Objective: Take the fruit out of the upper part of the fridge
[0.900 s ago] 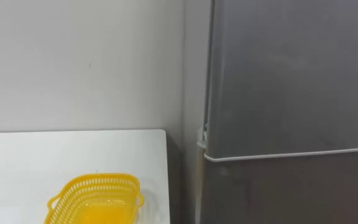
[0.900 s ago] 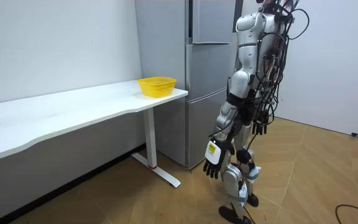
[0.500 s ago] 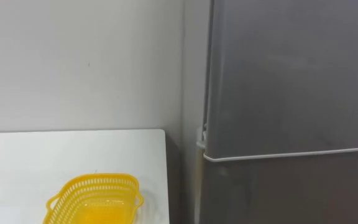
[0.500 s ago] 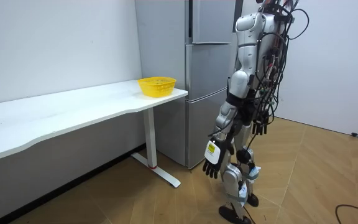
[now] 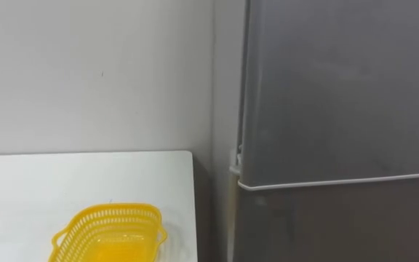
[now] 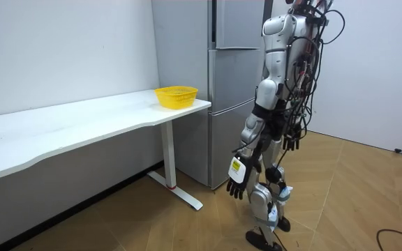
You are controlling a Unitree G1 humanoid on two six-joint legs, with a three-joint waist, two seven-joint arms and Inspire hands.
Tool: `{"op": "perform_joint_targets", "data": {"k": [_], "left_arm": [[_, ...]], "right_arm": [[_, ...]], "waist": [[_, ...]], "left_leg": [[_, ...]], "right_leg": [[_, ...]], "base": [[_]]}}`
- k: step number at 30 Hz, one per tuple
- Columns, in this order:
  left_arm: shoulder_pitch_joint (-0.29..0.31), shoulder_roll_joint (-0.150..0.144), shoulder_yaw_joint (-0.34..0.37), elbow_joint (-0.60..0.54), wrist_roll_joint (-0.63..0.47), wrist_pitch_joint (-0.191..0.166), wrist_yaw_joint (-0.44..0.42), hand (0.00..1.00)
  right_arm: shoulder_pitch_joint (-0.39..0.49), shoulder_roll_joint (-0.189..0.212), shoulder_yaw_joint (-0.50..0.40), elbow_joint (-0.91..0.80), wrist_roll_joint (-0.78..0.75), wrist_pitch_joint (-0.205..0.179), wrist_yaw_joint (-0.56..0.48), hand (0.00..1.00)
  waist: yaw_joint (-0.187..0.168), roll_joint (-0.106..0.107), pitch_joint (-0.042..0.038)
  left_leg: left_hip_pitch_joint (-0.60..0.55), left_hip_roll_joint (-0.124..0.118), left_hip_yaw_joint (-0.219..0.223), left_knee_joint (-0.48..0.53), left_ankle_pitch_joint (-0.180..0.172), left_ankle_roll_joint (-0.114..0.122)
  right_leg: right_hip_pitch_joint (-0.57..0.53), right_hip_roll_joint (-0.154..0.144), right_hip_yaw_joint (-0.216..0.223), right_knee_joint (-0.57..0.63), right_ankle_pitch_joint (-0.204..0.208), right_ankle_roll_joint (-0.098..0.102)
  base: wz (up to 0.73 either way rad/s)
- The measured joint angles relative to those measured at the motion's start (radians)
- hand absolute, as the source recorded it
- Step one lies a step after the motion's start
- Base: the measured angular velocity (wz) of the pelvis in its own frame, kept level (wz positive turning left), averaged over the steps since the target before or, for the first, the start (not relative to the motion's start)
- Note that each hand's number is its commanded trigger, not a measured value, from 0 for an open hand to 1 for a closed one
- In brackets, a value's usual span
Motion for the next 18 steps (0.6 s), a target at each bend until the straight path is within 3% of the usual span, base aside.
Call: {"op": "perform_joint_targets", "data": {"k": [7, 10, 14, 18], "left_arm": [[0.011, 0.000, 0.023, 0.000, -0.140, 0.001, 0.043, 0.00], [0.024, -0.002, 0.084, -0.001, -0.244, 0.004, 0.084, 0.00], [0.020, -0.003, 0.224, -0.038, -0.471, 0.001, 0.191, 0.00], [0.016, -0.004, 0.322, -0.161, -0.704, -0.078, 0.336, 0.00]], "right_arm": [[-0.003, 0.004, -0.003, 0.000, 0.014, 0.004, -0.019, 0.00], [-0.002, 0.003, -0.015, 0.000, 0.018, 0.004, -0.030, 0.00], [0.000, 0.004, -0.060, 0.006, 0.048, -0.001, -0.061, 0.00], [-0.002, 0.001, -0.120, 0.006, 0.046, -0.037, -0.096, 0.00]], "waist": [[-0.001, -0.001, -0.0003], [0.004, 0.000, -0.0004], [0.024, -0.001, 0.0008], [0.046, 0.004, 0.0010]], "left_leg": [[0.000, 0.000, -0.004, 0.004, 0.000, 0.000], [0.001, 0.000, -0.005, 0.012, 0.000, 0.000], [0.007, -0.003, -0.018, 0.019, 0.000, 0.000], [0.013, -0.002, -0.023, 0.004, 0.002, -0.003]], "right_leg": [[0.002, -0.001, -0.008, -0.002, 0.000, 0.000], [0.003, -0.002, -0.009, 0.000, 0.000, 0.000], [0.021, -0.007, -0.027, -0.015, 0.000, 0.000], [0.026, -0.004, -0.028, -0.018, 0.001, -0.001]], "base": [[0.00], [0.00], [0.09], [0.03]]}}
